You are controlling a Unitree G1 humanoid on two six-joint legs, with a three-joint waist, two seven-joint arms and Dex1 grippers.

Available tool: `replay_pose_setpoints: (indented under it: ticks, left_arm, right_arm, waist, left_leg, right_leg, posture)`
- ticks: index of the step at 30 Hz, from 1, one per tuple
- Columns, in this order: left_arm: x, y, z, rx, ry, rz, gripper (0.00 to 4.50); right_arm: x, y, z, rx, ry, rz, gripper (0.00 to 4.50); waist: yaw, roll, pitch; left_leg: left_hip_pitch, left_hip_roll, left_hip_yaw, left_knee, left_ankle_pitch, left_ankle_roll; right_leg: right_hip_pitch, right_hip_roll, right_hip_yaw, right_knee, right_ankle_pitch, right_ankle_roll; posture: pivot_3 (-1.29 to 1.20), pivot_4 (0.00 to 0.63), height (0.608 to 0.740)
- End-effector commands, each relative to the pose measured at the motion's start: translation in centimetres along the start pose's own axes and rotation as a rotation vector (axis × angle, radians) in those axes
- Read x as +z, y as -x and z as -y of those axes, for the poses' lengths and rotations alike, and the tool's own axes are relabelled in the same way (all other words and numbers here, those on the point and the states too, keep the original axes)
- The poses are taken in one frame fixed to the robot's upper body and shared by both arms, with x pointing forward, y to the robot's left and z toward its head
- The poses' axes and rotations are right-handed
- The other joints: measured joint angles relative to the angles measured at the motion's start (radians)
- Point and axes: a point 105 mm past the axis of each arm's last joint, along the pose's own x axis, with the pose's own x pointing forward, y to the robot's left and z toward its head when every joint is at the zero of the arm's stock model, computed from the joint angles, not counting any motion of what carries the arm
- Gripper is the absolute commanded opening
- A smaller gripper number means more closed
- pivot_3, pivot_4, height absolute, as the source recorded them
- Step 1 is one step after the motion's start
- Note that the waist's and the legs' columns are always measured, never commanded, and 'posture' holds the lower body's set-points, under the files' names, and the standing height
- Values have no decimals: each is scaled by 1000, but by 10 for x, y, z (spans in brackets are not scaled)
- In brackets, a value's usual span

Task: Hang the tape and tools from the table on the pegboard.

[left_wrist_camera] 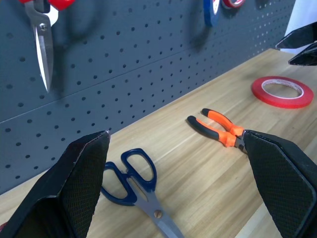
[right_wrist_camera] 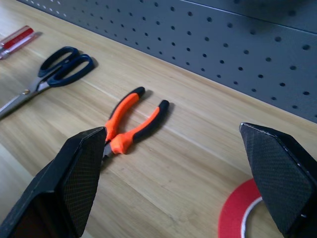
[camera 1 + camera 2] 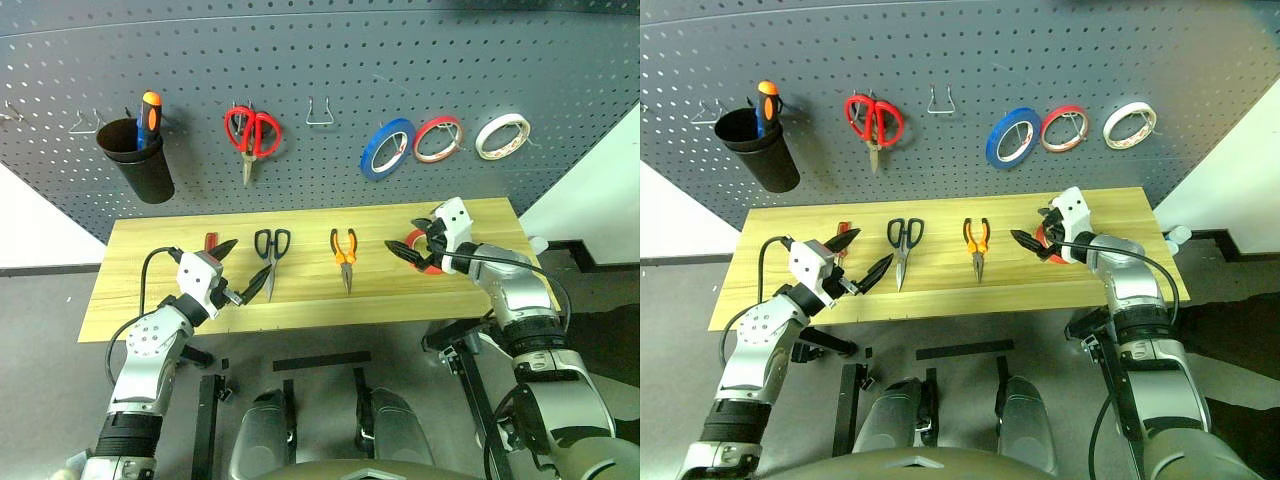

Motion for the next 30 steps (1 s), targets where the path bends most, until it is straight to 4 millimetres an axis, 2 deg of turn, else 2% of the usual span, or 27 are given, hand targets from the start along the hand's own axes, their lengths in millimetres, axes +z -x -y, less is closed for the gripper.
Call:
replay_pose_setpoints:
  ticks: [1, 9, 12, 14, 22, 30]
  left_arm:
    - [11, 2, 4, -9, 1, 38, 4486]
    - [16, -8, 17, -60, 26, 44, 4486]
    - [10, -17, 23, -79, 31, -3, 4486]
    - [3, -15, 23, -114, 31, -38, 4486]
    - [6, -20, 32, -240, 31, -85, 4486]
    - [10, -22, 30, -358, 48, -193, 4486]
  right_arm:
    - [12, -4, -4, 14, 13, 42, 4500]
    - [4, -1, 4, -31, 9, -3, 4500]
    - [0, 6, 15, -60, 56, -59, 4500]
    - [-2, 4, 17, -67, 52, -108, 4500]
    - [-14, 8, 29, -83, 75, -324, 4500]
    - [-14, -1, 40, -102, 130, -428, 4500]
  waist:
    - [0, 0, 0]
    - [1, 0, 0]
    - [0, 0, -1]
    - [-3, 0, -1]
    - [-8, 0, -1]
    - [-6, -1, 0]
  left_leg:
    - [0, 0, 0, 0, 0, 0]
    - [0, 0, 0, 0, 0, -1]
    - [-1, 0, 0, 0, 1, -2]
    - [-1, 0, 0, 0, 2, -3]
    - [-2, 0, 0, 0, 2, -4]
    - [-3, 0, 0, 0, 3, -4]
  right_leg:
    - [0, 0, 0, 0, 0, 0]
    - [0, 0, 0, 0, 0, 0]
    - [-1, 0, 0, 0, 0, 0]
    - [-1, 0, 0, 0, 0, 1]
    - [-2, 0, 0, 1, 1, 1]
    - [-3, 0, 0, 0, 1, 1]
  posture:
    - [121, 192, 740]
    - [98, 176, 740]
    - [64, 160, 740]
    - [48, 161, 740]
    - [42, 176, 740]
    - [47, 220, 740]
